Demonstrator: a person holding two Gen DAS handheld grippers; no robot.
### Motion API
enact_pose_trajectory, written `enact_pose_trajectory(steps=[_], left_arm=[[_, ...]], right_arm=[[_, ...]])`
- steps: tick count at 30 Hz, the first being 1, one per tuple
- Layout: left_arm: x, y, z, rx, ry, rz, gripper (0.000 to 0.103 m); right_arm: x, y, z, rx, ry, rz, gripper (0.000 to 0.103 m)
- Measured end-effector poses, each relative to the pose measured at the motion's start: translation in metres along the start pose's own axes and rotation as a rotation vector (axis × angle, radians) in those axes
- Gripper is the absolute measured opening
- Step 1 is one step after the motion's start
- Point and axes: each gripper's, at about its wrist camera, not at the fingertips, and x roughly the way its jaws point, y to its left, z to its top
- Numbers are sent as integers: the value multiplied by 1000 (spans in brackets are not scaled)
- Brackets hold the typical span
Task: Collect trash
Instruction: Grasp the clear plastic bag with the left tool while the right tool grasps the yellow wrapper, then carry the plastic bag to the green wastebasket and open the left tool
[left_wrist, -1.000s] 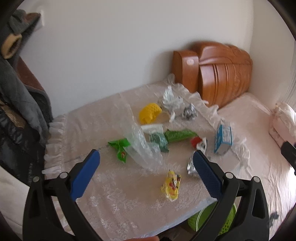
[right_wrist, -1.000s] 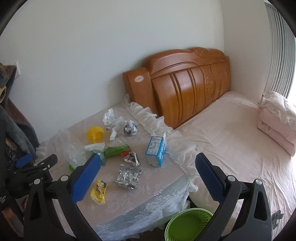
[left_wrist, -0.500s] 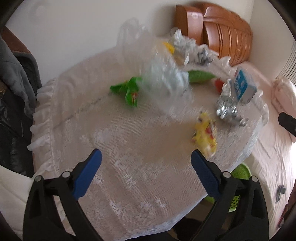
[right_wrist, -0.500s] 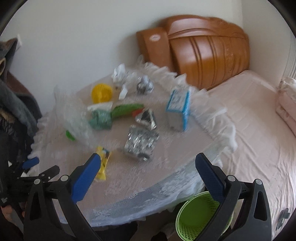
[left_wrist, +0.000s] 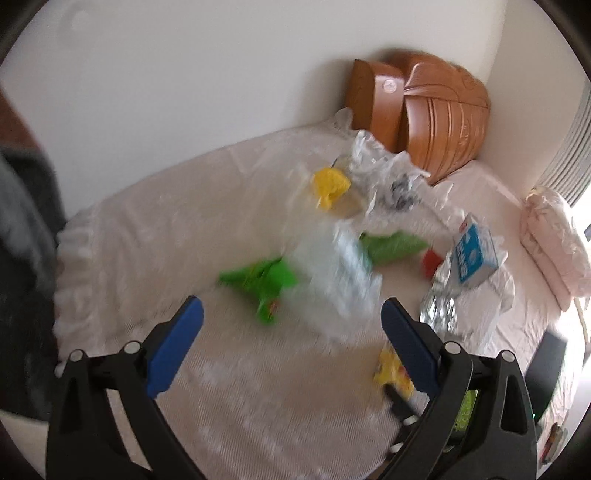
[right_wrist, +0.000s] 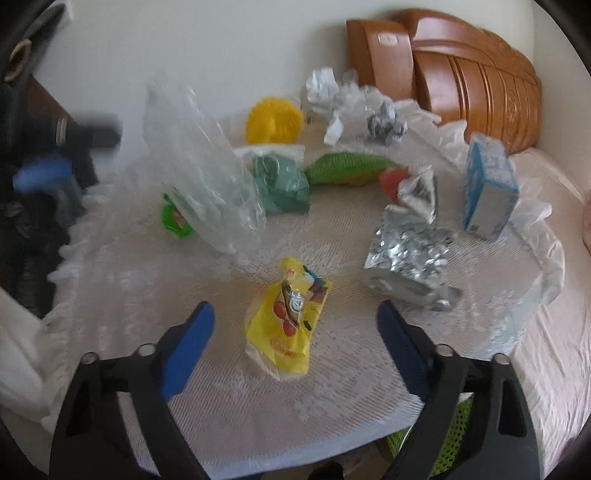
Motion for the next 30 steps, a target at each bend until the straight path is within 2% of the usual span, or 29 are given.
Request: enact_pose_trajectory(steps=[2, 3, 4, 5, 6, 7, 8, 10, 11, 15, 20, 24, 27, 30], left_arm=[[14, -5, 10, 4, 15, -11, 91], [22, -7, 15, 4, 29, -22, 86], [33, -10, 21, 2, 51, -29, 76], [41, -12, 23, 0, 69, -30, 68], [53, -15, 28, 1, 92, -14, 62], [61, -16, 29, 2, 102, -4, 50], [68, -17, 31, 4, 114, 7, 38], [78, -14, 32, -6, 143, 27, 21], [79, -13, 33, -21, 147, 17, 16], [65, -3, 39, -43, 118, -22, 15], [18, 2, 48, -50, 5, -44, 14], [-21, -1, 56, -62, -56, -63, 14], [-42, -17, 51, -30, -79, -82, 14], [-59, -58, 35, 50, -74, -171, 14]], right_arm=[[8, 2, 0, 17, 17, -10, 65], [11, 2, 0, 25, 23, -9, 55], [13, 3, 0, 33, 26, -5, 46], [13, 2, -1, 35, 24, -4, 43], [13, 3, -1, 37, 22, -3, 35], [13, 3, -2, 43, 23, 0, 29], [13, 3, -3, 49, 25, 5, 28], [10, 1, -3, 61, 19, 16, 26], [5, -2, -3, 65, 10, 22, 26], [-13, -8, 3, 71, -37, 56, 26], [-43, -19, 17, 88, -112, 138, 26], [-80, -52, 23, 142, -188, 165, 26], [-110, -90, 12, 185, -225, 104, 26], [-132, -141, -19, 237, -204, -27, 28]])
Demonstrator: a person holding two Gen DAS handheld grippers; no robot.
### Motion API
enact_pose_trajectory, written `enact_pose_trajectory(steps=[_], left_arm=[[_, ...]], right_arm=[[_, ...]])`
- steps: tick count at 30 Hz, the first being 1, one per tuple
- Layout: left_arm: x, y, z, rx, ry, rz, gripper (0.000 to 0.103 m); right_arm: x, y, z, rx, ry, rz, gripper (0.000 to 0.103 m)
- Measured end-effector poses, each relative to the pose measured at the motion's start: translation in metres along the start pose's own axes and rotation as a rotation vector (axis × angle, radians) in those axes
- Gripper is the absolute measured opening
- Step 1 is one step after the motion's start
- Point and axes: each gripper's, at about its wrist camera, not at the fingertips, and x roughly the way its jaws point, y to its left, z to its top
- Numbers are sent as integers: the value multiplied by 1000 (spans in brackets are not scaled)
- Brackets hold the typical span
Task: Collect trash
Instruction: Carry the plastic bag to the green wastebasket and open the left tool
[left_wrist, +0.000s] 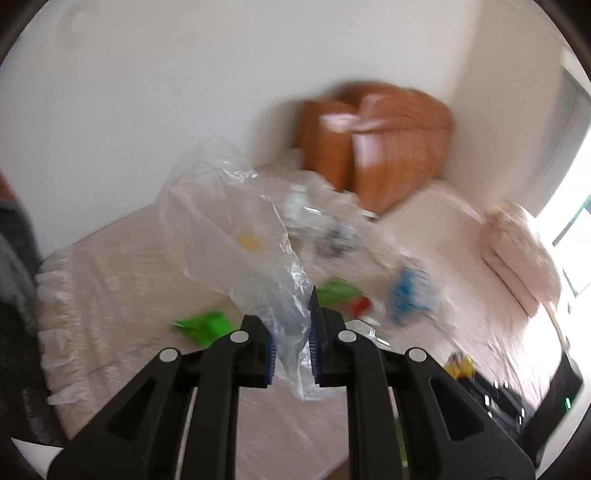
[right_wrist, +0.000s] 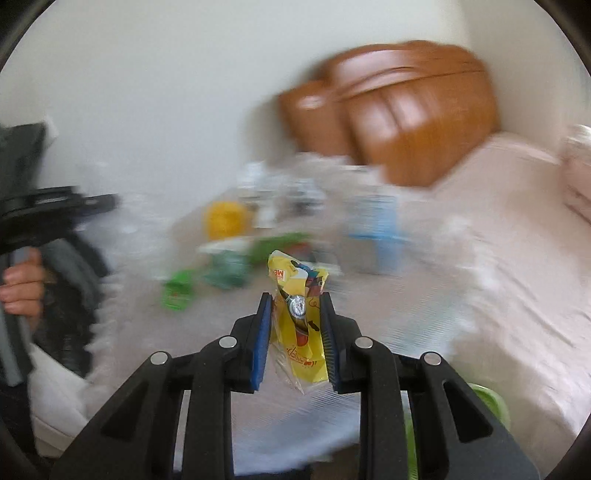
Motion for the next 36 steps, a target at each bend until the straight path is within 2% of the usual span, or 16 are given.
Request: enact_pose_trajectory(steps=[1, 5, 7, 11, 12, 13, 14, 15, 18, 21, 27, 28, 30, 31, 32, 36], left_arm=[[1, -13, -5, 21, 10, -25, 14], [12, -77, -27, 129, 73, -168, 14], [22, -113, -40, 190, 113, -235, 14], [42, -171, -66, 294, 186, -297, 14], [46, -184, -72, 315, 203, -306, 14], [50, -195, -76, 336, 219, -312, 14], [54, -207, -81, 358, 234, -316, 14], [59, -214, -85, 374, 250, -318, 14], [69, -241, -103, 411, 297, -326, 14], [77, -258, -116, 445, 326, -323, 14], [101, -289, -144, 506, 389, -329, 14], [105, -294, -149, 517, 403, -330, 17], [111, -302, -160, 543, 431, -332, 49], [112, -305, -166, 552, 432, -326, 73], [112, -308, -171, 558, 425, -327, 82], [106, -317, -182, 592, 425, -345, 91]], right_arm=[[-7, -25, -10, 15, 17, -69, 28], [-7, -103, -56, 93, 125, -251, 28], [0, -130, -79, 150, 174, -279, 28], [26, -174, -128, 236, 269, -304, 34], [31, -179, -136, 244, 280, -308, 46], [35, -185, -142, 250, 289, -314, 65], [41, -190, -147, 261, 306, -325, 73], [43, -197, -150, 275, 310, -332, 79], [31, -213, -157, 320, 304, -316, 88], [7, -225, -152, 337, 264, -345, 98], [-39, -258, -142, 389, 193, -412, 101], [-46, -262, -140, 398, 182, -423, 101], [-56, -271, -138, 411, 167, -435, 101], [-62, -273, -138, 417, 157, -439, 101], [-66, -276, -138, 422, 151, -442, 101], [-74, -280, -137, 443, 136, -437, 101]])
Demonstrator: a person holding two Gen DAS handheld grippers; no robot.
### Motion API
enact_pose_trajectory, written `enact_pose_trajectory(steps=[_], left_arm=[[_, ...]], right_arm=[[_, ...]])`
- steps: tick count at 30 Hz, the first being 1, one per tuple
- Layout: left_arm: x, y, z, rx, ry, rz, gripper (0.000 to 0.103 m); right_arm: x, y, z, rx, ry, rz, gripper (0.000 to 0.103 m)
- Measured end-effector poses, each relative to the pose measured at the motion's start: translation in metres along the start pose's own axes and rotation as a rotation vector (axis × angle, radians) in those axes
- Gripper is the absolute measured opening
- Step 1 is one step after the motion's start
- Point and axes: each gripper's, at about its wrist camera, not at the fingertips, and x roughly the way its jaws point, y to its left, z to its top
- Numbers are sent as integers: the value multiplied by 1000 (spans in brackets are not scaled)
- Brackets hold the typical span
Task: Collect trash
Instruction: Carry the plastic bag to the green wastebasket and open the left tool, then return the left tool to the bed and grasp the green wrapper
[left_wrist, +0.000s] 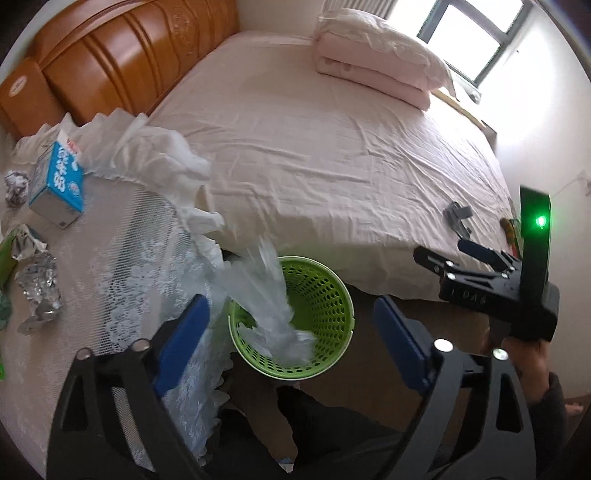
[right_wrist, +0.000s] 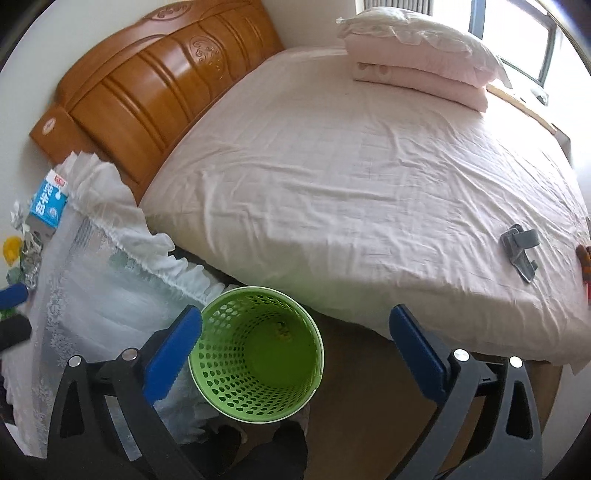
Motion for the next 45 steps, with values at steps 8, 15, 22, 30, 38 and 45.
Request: enact_pose_trajectory(steps=[8, 15, 22, 30, 38, 45], left_arm=[[-33, 4, 1, 13, -93, 76, 95], [-98, 44, -8, -49, -265, 224, 95], [-165, 111, -34, -215, -393, 347, 95], [-206, 196, -87, -444, -430, 486, 95], [-227, 248, -136, -577, -454, 545, 95], [-233, 273, -160, -615, -446, 541, 95]], right_arm=[[-19, 28, 16, -58, -47, 28, 101], [-69, 103, 46, -220, -176, 101, 101], [-112, 201, 68, -351, -283, 224, 101], [-127, 302, 68, -394, -293, 377, 101], [-131, 366, 48, -464, -289, 438, 101], [-131, 394, 32, -499, -274, 452, 101]])
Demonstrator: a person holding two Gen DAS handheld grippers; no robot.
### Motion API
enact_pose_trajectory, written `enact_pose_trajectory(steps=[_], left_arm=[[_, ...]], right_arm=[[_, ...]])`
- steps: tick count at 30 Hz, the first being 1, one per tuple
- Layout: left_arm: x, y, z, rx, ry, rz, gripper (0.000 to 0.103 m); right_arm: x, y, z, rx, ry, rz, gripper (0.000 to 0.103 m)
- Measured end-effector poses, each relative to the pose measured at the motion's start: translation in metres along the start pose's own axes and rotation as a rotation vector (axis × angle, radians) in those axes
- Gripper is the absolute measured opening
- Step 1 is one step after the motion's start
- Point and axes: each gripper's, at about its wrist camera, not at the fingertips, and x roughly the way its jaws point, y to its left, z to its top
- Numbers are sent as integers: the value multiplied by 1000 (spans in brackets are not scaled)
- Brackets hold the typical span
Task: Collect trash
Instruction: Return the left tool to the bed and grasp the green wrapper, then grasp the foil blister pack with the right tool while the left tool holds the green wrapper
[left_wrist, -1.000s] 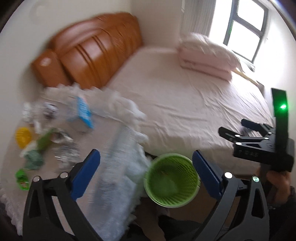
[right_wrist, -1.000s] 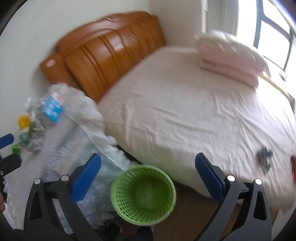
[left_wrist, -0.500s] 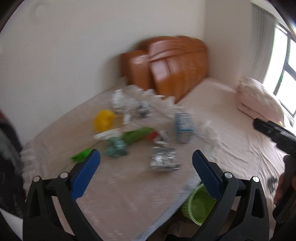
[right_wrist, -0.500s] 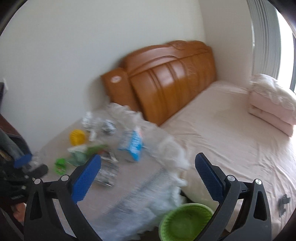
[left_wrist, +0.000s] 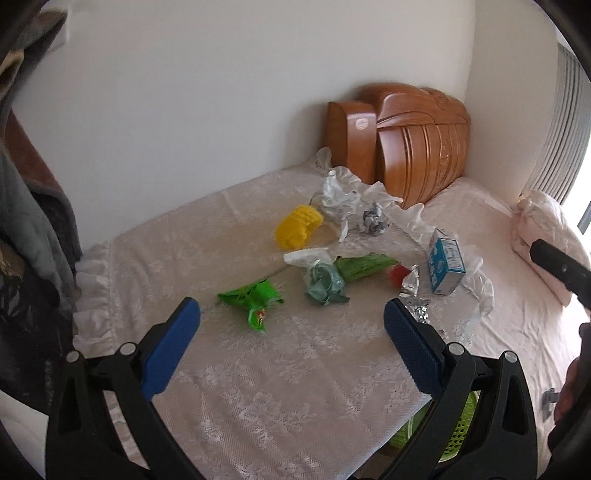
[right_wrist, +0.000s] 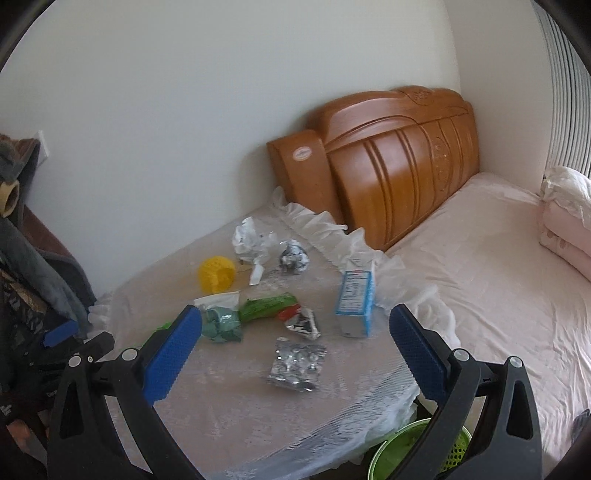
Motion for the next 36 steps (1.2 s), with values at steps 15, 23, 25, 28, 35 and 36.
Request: enact_pose_trajectory(steps=[15, 23, 25, 28, 35, 36], left_arm=[[90, 58, -14, 70, 126, -85, 95], [179, 49, -1, 303, 227, -122, 95], [191, 48, 0, 338, 249, -159, 92], [201, 46, -3, 399, 271, -203, 77], [211, 51, 0, 359, 269, -264, 63], [211, 51, 1, 354, 266, -263, 62]], right_arm=[[49, 34, -19, -39, 114, -10, 101], [57, 14, -33, 26, 194, -125, 101], [60, 12, -38, 44, 219, -150, 101], [65, 10, -46, 71, 250, -162, 101], [82, 12, -59, 86, 301, -176, 101], [86, 12, -61, 90, 308, -173, 101]])
